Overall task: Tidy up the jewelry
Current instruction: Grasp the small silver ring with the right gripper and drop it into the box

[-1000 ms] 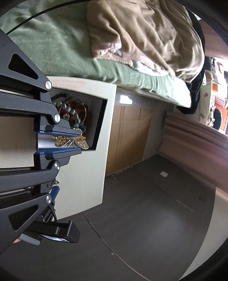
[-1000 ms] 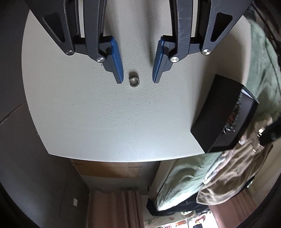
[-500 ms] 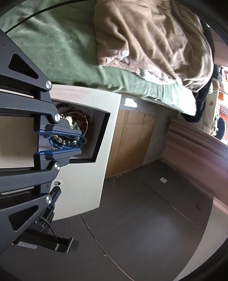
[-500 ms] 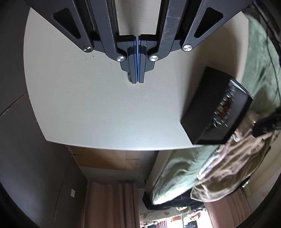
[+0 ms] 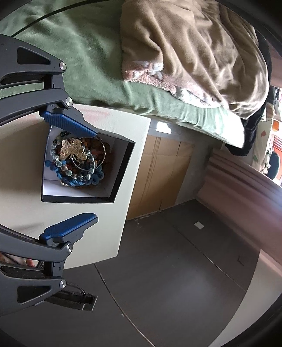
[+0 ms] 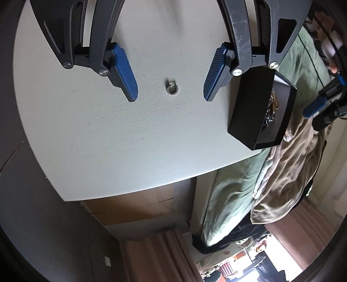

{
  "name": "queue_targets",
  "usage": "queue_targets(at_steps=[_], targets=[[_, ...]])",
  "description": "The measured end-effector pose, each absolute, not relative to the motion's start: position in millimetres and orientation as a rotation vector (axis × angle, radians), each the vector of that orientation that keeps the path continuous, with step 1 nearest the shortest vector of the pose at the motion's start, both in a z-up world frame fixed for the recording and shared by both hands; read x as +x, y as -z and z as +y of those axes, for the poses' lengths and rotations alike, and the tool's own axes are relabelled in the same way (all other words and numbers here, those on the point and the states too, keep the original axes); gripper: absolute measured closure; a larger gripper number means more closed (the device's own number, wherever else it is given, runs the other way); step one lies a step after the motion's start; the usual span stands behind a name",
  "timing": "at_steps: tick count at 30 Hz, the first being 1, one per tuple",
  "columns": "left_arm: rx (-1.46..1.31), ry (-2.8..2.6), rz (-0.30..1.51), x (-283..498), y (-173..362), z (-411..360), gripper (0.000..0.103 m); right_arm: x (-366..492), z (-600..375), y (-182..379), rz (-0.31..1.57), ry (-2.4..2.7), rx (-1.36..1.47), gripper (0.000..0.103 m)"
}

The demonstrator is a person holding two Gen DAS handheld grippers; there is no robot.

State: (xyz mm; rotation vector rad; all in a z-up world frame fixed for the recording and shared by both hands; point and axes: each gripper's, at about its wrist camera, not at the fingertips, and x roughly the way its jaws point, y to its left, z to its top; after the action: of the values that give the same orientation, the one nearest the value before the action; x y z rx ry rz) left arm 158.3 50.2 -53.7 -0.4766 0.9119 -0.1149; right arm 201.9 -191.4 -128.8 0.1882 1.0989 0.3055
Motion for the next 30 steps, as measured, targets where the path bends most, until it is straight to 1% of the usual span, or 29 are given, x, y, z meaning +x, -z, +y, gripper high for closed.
queue_targets(at_steps=[1, 3, 5, 6, 7, 8, 9, 12, 18, 20, 22, 24, 29, 30], targets=[[-0.474, 0.113, 0.911, 158, 54, 50, 0.030, 203, -188, 130, 1.102, -0.302, 0.174, 0.043], [-0.475, 0.110, 0.908, 159, 53, 52, 0.030, 202, -174, 134, 1.109, -0.301, 0.102, 0.057], [-0.482, 0.113, 0.908, 159, 54, 53, 0.030, 200, -165, 137, 1.112, -0.293, 0.042, 0.062], [-0.486, 0.116, 0.909, 160, 54, 54, 0.030, 200, -160, 140, 1.114, -0.287, 0.012, 0.069], [-0.490, 0.118, 0.912, 160, 54, 54, 0.030, 199, -153, 141, 1.098, -0.267, -0.042, 0.072], [-0.491, 0.118, 0.913, 160, 55, 55, 0.030, 198, -148, 141, 1.088, -0.246, -0.091, 0.085], [-0.493, 0.119, 0.915, 160, 55, 56, 0.030, 198, -143, 141, 1.084, -0.229, -0.127, 0.088], [-0.489, 0.114, 0.919, 159, 55, 58, 0.029, 197, -146, 138, 1.089, -0.251, -0.080, 0.088], [-0.495, 0.107, 0.908, 152, 54, 66, 0.026, 190, -158, 101, 0.978, -0.325, 0.087, 0.088], [-0.499, 0.101, 0.900, 149, 52, 67, 0.021, 186, -158, 91, 0.946, -0.365, 0.138, 0.088], [-0.494, 0.088, 0.890, 146, 50, 70, 0.011, 182, -156, 80, 0.908, -0.416, 0.193, 0.088], [-0.494, 0.076, 0.882, 145, 49, 72, 0.006, 179, -152, 72, 0.874, -0.463, 0.233, 0.088], [-0.516, 0.051, 0.885, 143, 51, 82, 0.005, 172, -131, 59, 0.829, -0.572, 0.292, 0.088], [-0.519, 0.047, 0.884, 142, 52, 85, 0.003, 171, -125, 59, 0.826, -0.587, 0.297, 0.088]])
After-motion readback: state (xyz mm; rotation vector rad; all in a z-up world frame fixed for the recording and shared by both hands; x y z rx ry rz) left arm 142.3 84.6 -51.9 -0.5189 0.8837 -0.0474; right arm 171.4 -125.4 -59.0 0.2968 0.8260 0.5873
